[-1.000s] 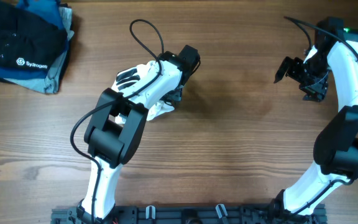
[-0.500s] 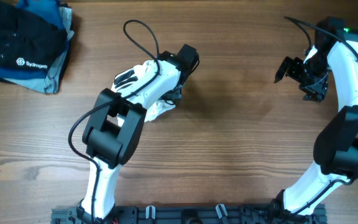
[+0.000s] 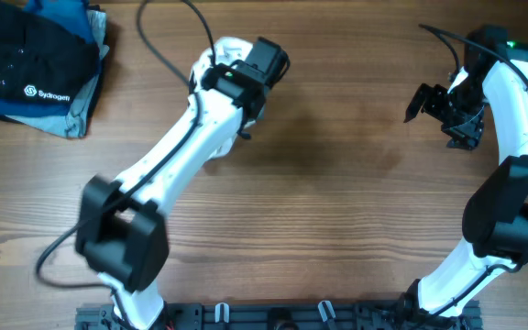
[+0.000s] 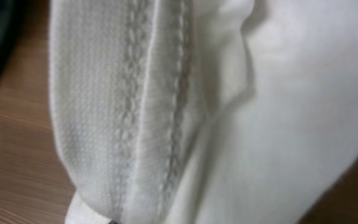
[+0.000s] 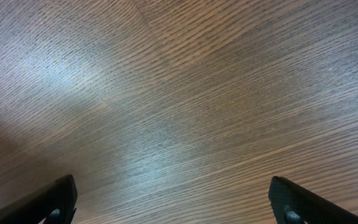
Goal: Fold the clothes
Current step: 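Lift the white bundle and carry it left to the dark clothes stack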
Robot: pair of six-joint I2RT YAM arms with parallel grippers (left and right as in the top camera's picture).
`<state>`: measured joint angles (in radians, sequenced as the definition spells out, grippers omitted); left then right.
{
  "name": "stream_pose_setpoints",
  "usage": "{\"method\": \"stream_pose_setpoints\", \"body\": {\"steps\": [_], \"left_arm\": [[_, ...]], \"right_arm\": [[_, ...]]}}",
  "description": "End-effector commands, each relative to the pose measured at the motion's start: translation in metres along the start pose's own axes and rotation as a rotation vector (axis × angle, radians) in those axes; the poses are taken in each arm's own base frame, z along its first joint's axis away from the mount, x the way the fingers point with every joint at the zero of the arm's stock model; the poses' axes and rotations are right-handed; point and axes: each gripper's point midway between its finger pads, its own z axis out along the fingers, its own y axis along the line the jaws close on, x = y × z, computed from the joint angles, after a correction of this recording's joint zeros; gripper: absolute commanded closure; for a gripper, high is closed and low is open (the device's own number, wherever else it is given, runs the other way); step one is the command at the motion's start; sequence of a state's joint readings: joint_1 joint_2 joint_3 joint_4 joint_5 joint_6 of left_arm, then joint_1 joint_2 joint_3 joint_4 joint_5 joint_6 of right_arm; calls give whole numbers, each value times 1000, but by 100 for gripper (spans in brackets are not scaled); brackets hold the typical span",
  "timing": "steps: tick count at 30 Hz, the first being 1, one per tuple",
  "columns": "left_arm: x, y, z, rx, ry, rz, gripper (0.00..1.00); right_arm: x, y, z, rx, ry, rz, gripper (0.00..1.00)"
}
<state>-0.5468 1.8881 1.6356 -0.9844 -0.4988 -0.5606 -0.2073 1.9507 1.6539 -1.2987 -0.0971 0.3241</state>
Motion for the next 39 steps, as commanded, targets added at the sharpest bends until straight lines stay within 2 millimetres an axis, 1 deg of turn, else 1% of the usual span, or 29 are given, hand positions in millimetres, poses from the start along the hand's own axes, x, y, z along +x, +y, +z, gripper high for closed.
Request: {"method": "stream_pose_setpoints", "body": {"steps": [1,5,8,10,13,14,15,16,18,19,23,28,31,32,33,37,39], "left_arm": [[-38,38,-41,-77,-178,-104,96],[-54,61,-61,-128,-262,-146,96],[-62,77,-68,-153,-292,-180,96],[-69,92,-67,-184,-308,-214,96],[-78,116,-62,-233,-318,-265,96],[-81,129,-58,-253,-315,-290,96],[-83,136,-55,-266,-314,-306,96],[-85,150,-51,-288,-310,-332,96],[-88,167,-45,-308,-298,-369,96],[-89,180,-41,-327,-291,-393,96],[-89,221,-32,-394,-269,-458,96],[-88,272,-24,-465,-257,-557,96],[-95,293,-20,-467,-282,-625,96],[-98,298,-17,-446,-291,-653,96],[-106,304,-11,-389,-305,-699,96],[-124,310,1,-224,-333,-788,96],[-131,319,4,-197,-360,-841,96]], "right_arm": [[-1,7,-8,-23,-18,-21,0],[0,10,-8,-41,-12,-21,0],[2,14,-9,-63,-4,-21,0],[3,14,-9,-63,2,-20,0],[6,13,-9,-60,12,-24,0],[6,13,-9,-59,14,-23,0],[7,13,-9,-59,16,-23,0],[7,13,-9,-58,17,-25,0],[8,16,-8,-58,18,-32,0],[9,18,-8,-57,19,-38,0],[15,30,-7,-55,22,-70,0],[25,52,-4,-54,23,-134,0],[35,65,-3,-47,35,-182,1],[37,68,-2,-46,37,-193,0],[43,76,-1,-44,40,-219,0],[55,90,1,-39,51,-266,0],[62,95,1,-33,62,-287,0]]}}
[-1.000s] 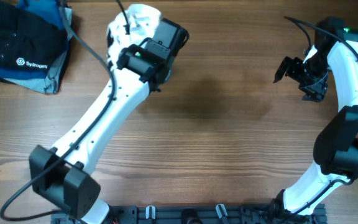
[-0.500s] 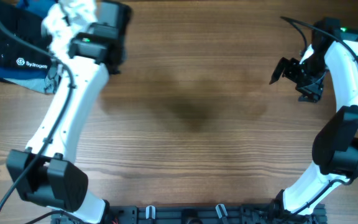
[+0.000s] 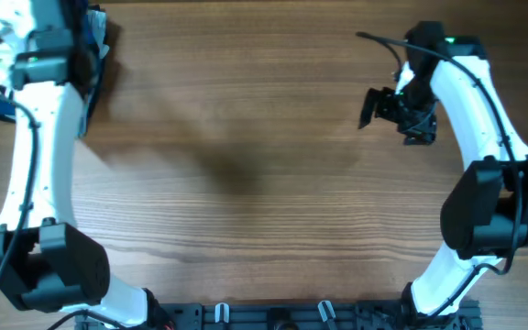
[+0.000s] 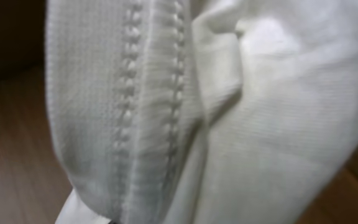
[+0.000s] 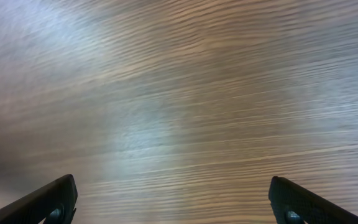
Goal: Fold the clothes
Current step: 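Lift the white bundle and carry it left to the dark clothes stack, then lower the white bundle onto the top of the dark stack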
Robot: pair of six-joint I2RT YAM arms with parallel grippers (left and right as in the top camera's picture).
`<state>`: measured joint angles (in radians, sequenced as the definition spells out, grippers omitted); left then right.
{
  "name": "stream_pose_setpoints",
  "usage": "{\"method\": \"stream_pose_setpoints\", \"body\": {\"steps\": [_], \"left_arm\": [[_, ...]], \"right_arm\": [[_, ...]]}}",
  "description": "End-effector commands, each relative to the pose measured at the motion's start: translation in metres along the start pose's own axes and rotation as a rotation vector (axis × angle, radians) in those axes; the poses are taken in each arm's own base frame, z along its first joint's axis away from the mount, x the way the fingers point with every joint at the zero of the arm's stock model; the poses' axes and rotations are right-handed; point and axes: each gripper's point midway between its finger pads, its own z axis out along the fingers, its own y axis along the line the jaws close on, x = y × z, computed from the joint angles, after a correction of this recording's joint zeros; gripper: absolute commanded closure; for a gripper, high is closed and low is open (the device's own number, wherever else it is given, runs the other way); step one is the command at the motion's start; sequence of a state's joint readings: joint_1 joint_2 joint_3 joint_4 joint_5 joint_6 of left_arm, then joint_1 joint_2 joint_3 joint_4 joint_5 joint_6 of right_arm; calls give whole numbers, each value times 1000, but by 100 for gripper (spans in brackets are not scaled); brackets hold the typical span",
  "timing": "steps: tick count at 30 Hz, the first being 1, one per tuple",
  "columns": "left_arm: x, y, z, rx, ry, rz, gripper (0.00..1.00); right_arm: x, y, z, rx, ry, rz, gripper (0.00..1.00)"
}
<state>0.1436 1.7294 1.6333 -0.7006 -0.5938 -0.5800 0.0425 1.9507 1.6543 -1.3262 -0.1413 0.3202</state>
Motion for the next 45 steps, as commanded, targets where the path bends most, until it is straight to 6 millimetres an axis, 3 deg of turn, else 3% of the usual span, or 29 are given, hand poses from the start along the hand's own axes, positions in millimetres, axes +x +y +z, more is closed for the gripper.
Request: {"method": "stream_pose_setpoints", "body": {"steps": [1,6,11,17,25,28,31,37,45], "left_arm": [[-22,-4,2,121,11,-141,96],[-38,-6,20,136,-42,-199,96],[-34,-5,36,97,-57,-235,96],[-32,16,55,-4,-82,-321,96],[-37,54,65,-83,-64,-372,96],[-42,58,67,-85,-77,-387,96],[-48,48,68,-27,-83,-407,96],[-47,-2,71,203,-24,-372,96],[3,-29,101,196,74,-308,96]], "right_arm": [[8,18,-6,-14,1,-48,0],[17,32,-4,-8,13,-93,0],[22,37,-2,-3,23,-111,0],[25,35,-3,6,32,-110,0],[26,34,-3,14,36,-109,0],[26,34,-3,15,37,-109,0],[26,34,-2,15,39,-107,0],[27,33,-3,16,41,-102,0],[32,31,-3,24,60,-100,0]]}}
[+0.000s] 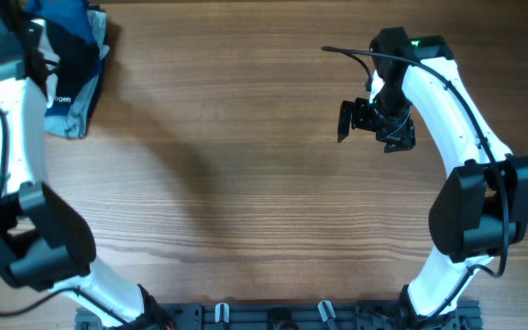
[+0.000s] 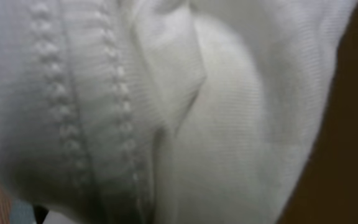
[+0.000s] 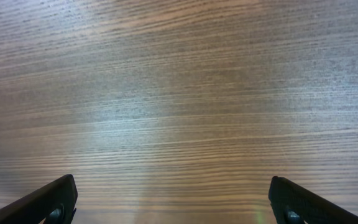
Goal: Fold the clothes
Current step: 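Lower the white bundle onto the top of the dark stack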
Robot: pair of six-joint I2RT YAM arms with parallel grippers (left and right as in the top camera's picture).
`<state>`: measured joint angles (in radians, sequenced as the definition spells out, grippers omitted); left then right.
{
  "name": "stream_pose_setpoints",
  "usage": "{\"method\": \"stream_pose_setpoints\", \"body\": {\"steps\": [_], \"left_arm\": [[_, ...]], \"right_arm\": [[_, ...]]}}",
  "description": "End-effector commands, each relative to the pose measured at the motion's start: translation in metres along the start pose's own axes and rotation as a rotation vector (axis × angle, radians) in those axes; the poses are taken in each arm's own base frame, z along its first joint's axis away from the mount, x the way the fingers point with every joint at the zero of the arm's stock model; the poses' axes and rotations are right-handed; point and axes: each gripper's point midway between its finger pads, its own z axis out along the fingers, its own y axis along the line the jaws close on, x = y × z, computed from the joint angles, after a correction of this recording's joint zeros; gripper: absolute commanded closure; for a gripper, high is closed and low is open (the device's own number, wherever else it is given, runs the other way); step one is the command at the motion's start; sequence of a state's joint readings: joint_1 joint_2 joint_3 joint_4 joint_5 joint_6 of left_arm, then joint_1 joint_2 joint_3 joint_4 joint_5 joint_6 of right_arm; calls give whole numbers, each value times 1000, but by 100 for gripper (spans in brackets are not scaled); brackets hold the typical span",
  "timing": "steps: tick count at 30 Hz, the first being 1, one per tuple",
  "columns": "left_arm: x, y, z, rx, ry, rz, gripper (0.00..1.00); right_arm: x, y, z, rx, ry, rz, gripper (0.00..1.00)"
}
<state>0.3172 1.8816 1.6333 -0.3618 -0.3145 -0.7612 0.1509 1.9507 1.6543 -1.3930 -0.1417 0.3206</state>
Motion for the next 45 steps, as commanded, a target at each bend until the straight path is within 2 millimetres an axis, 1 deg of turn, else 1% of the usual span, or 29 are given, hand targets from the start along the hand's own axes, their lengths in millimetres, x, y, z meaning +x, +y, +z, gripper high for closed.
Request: {"method": "stream_pose_setpoints", "body": {"steps": [1,5,9,11,12,13,15,19,21,22,23,24,25,29,30,31,33,36,39,41,44,45], "left_arm": [[40,1,25,-14,84,59,96],[72,10,47,-45,137,88,96],[106,8,63,-30,196,110,96],[115,3,64,-22,204,120,96],[120,-2,64,-10,205,125,96],[122,-6,63,0,204,127,96],[127,-21,60,41,192,131,96],[132,-44,53,104,172,131,95],[131,-53,51,133,156,124,94],[128,-57,51,148,144,118,92],[125,-61,51,163,131,110,87],[122,-64,51,174,119,103,86],[118,-66,51,183,109,97,87],[108,-68,52,191,91,84,89],[105,-68,52,190,87,81,94],[104,-66,53,185,87,80,96],[101,-64,54,178,83,79,96],[97,-58,56,147,57,79,96],[85,-48,59,99,9,64,96],[73,-33,62,39,-29,14,96],[59,-11,70,-11,-34,-43,96],[53,0,72,-39,-32,-63,96]], "right_arm": [[2,2,-8,-7,-8,-4,0],[5,1,-8,-4,4,-2,0],[6,1,-8,-2,7,-1,0],[7,1,-8,-1,10,-1,0],[7,1,-8,-1,11,0,0],[7,1,-8,-1,11,0,0],[7,1,-8,-1,11,-1,0],[7,1,-8,0,14,0,0],[8,1,-8,0,14,-1,0],[8,1,-8,0,15,-1,0],[8,0,-8,1,17,0,0],[9,0,-8,2,21,0,0],[10,0,-8,4,25,1,0],[12,-1,-8,6,31,-5,0],[12,-1,-8,6,30,-4,0],[12,-1,-8,5,30,-5,0],[11,-1,-8,5,28,-4,0],[11,0,-8,4,27,-5,1],[11,-1,-8,5,28,-2,0],[12,-1,-8,5,31,-2,0],[12,-1,-8,6,32,-2,0],[12,-1,-8,6,32,-1,0]]}}
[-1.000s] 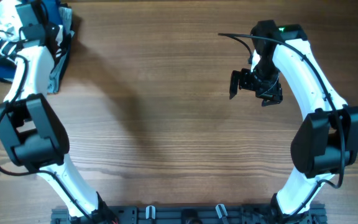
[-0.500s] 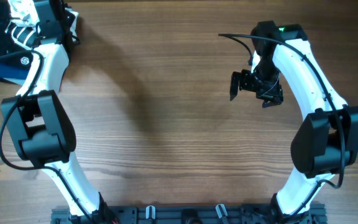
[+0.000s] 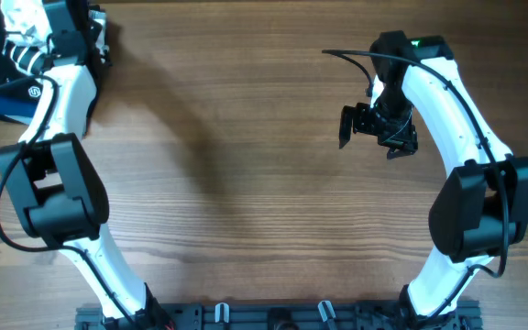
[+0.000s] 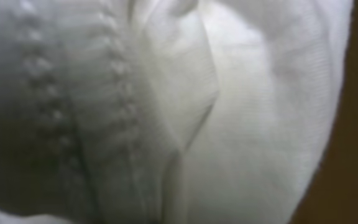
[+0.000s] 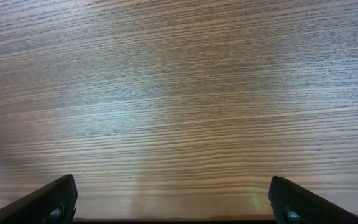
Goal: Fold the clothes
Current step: 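Lower the white bundle onto the top of the dark stack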
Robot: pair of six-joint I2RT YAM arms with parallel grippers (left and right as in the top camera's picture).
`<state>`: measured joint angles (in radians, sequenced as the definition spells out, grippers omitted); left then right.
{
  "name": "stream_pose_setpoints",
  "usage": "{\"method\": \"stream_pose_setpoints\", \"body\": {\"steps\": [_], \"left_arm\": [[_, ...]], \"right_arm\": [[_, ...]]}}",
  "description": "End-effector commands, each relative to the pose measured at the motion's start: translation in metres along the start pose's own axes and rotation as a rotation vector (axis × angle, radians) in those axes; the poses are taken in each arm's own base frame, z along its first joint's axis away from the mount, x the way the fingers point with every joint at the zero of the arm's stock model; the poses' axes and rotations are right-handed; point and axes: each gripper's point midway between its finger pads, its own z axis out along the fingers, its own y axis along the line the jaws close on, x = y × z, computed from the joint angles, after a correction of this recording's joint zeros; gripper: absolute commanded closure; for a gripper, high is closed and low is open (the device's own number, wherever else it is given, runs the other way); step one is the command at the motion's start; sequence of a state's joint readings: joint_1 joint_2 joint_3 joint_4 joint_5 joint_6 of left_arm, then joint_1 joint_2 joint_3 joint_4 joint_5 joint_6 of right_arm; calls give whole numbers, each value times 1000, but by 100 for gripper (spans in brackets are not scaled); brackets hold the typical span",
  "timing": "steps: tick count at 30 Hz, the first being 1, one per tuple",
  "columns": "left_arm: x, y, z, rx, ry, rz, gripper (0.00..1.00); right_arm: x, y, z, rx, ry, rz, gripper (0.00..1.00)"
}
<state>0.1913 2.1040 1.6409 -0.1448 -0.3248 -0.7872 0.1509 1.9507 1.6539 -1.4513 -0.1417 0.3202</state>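
Note:
A white knit garment with a stitched seam fills the left wrist view, pressed close to the camera and hiding the fingers. In the overhead view my left gripper is at the far left corner, over a pile of black and blue clothes with a white logo. It appears shut on the white garment. My right gripper hangs over bare wood right of centre. It is open, its dark fingertips wide apart with nothing between them.
The wooden table stretches between the two arms. A black cable loops off the right arm. The black mounting rail runs along the near edge.
The left arm has shifted a little over the clothes pile, and its wrist view of the white fabric has darkened. The right gripper has dropped slightly toward the near side, still open.
At first my left gripper held the white garment at the top middle of the table. Then it was at the far left corner by the dark pile, where it has stayed. The open right gripper moved from the far right toward the centre.

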Motion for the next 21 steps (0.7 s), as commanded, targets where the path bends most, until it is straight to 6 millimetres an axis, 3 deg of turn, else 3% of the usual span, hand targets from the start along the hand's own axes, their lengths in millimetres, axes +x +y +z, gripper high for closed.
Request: {"method": "stream_pose_setpoints", "body": {"steps": [1,5,10,14,17,19,21], "left_arm": [[-45,52,10,-145,-85,-127,96],[-61,82,13,-204,-90,-168,96],[-67,87,14,-208,-94,-177,96],[-74,75,12,-179,-112,-184,96],[-83,56,12,-103,-135,-201,96],[-82,41,13,-37,-104,-191,96],[-80,39,13,-25,-88,-191,96]], "right_arm": [[-1,4,-8,-13,-24,-10,0],[-1,5,-8,-18,-23,1,0],[-1,5,-8,-17,-23,16,0],[-1,4,-8,-17,-23,16,0],[-1,5,-8,-20,-20,15,0],[1,5,-8,-22,-15,16,0],[1,5,-8,-21,-13,17,0]]}}
